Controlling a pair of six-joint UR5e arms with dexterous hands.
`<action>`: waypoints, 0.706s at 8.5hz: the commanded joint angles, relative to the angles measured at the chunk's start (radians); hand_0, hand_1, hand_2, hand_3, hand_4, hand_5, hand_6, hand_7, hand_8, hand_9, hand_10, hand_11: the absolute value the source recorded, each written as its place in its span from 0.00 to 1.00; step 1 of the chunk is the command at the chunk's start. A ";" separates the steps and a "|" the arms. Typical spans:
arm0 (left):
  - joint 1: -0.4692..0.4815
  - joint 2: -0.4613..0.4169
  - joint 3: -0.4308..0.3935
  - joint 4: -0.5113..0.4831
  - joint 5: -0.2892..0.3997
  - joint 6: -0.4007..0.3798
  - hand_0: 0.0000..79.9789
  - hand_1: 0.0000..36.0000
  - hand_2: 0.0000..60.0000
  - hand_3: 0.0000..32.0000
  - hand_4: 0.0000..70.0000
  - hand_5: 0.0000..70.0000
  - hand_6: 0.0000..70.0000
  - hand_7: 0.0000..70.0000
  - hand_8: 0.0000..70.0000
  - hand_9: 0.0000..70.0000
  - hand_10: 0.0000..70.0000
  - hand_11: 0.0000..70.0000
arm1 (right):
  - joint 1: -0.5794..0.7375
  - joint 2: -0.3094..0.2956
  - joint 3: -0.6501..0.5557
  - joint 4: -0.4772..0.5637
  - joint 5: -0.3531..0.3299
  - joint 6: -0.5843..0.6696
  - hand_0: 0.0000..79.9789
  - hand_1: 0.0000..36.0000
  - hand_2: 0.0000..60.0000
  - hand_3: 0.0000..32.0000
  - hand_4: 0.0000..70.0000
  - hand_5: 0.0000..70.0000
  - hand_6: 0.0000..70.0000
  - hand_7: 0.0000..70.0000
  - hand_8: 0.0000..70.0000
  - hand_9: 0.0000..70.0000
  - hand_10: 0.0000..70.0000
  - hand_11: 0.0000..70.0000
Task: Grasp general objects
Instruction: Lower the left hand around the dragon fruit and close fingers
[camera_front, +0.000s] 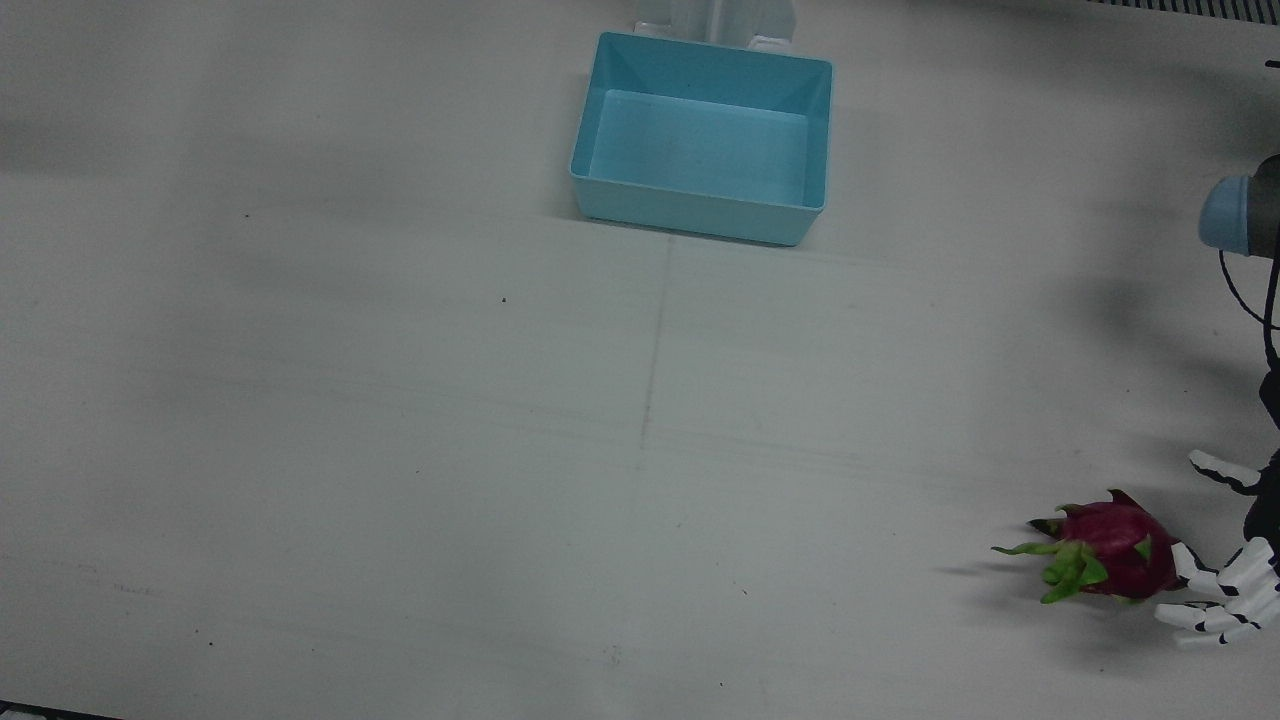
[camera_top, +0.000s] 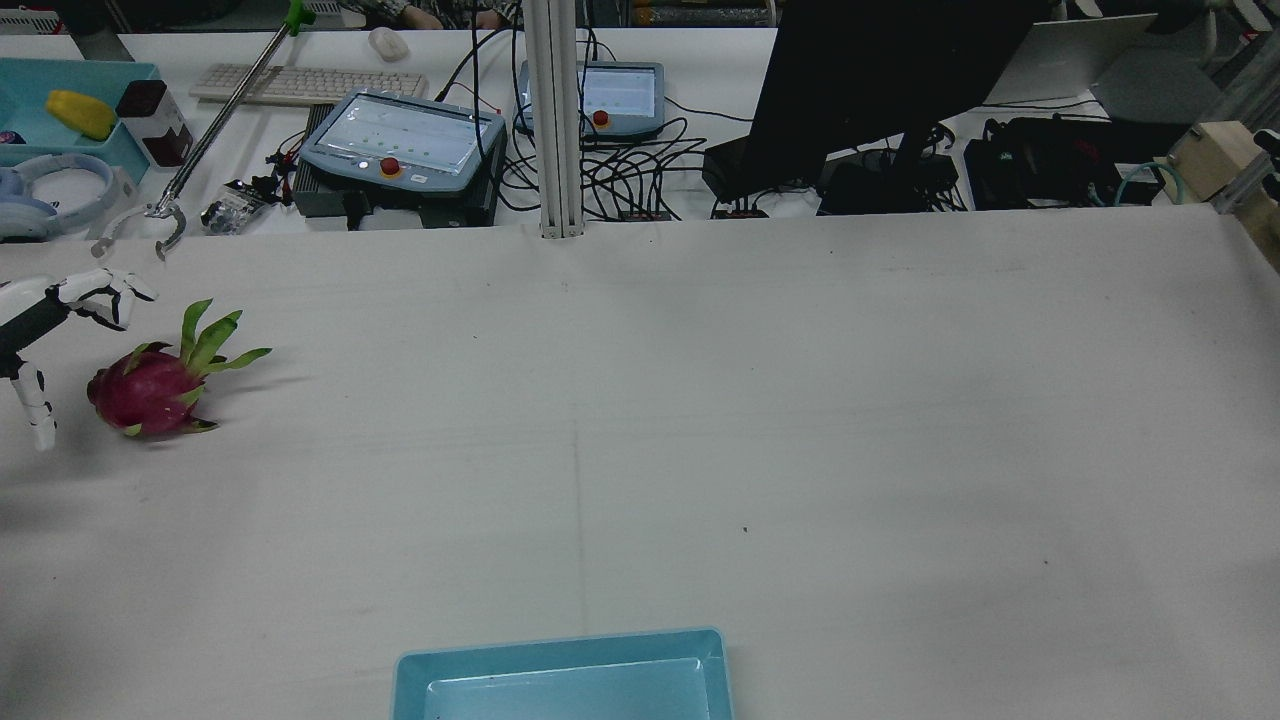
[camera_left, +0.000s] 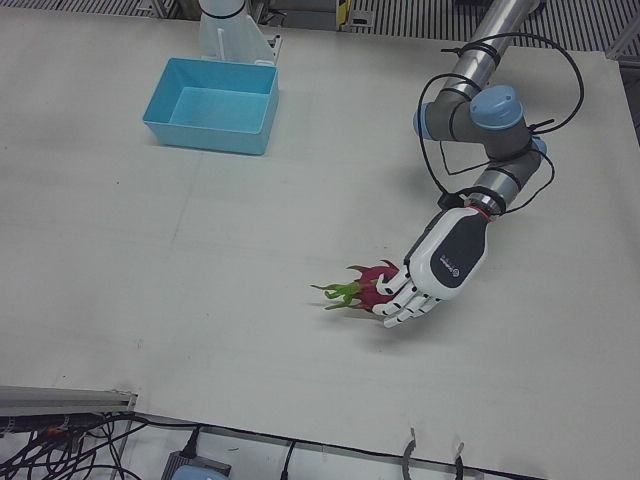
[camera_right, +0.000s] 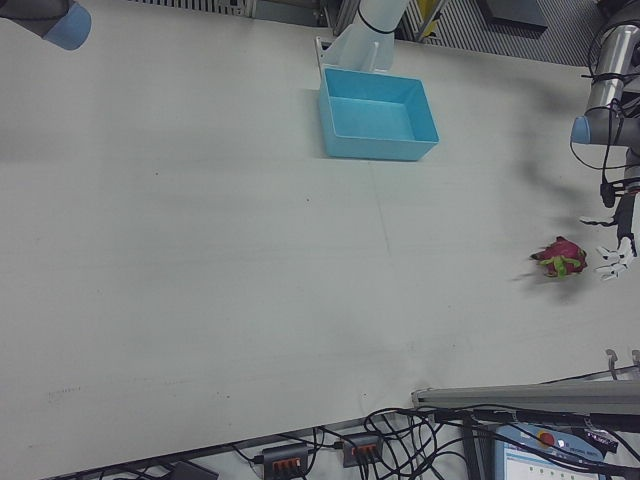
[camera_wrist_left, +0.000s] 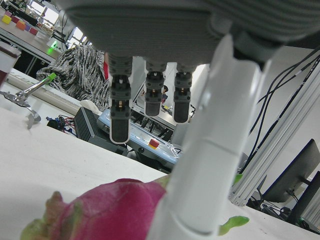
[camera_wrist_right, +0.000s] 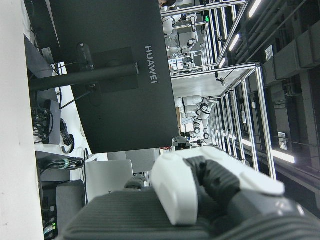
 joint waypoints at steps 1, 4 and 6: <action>0.095 -0.082 0.071 0.017 -0.046 0.012 0.95 1.00 1.00 0.20 0.01 1.00 0.21 0.54 0.30 0.32 0.20 0.35 | -0.001 0.000 -0.001 0.000 0.000 0.000 0.00 0.00 0.00 0.00 0.00 0.00 0.00 0.00 0.00 0.00 0.00 0.00; 0.099 -0.099 0.084 0.029 -0.047 0.029 0.96 1.00 1.00 0.22 0.01 1.00 0.20 0.54 0.30 0.31 0.20 0.34 | -0.001 0.000 -0.001 0.000 0.000 0.000 0.00 0.00 0.00 0.00 0.00 0.00 0.00 0.00 0.00 0.00 0.00 0.00; 0.101 -0.119 0.113 0.040 -0.047 0.040 0.95 1.00 1.00 0.21 0.01 1.00 0.21 0.55 0.30 0.32 0.20 0.35 | -0.001 0.000 -0.001 0.000 0.000 0.000 0.00 0.00 0.00 0.00 0.00 0.00 0.00 0.00 0.00 0.00 0.00 0.00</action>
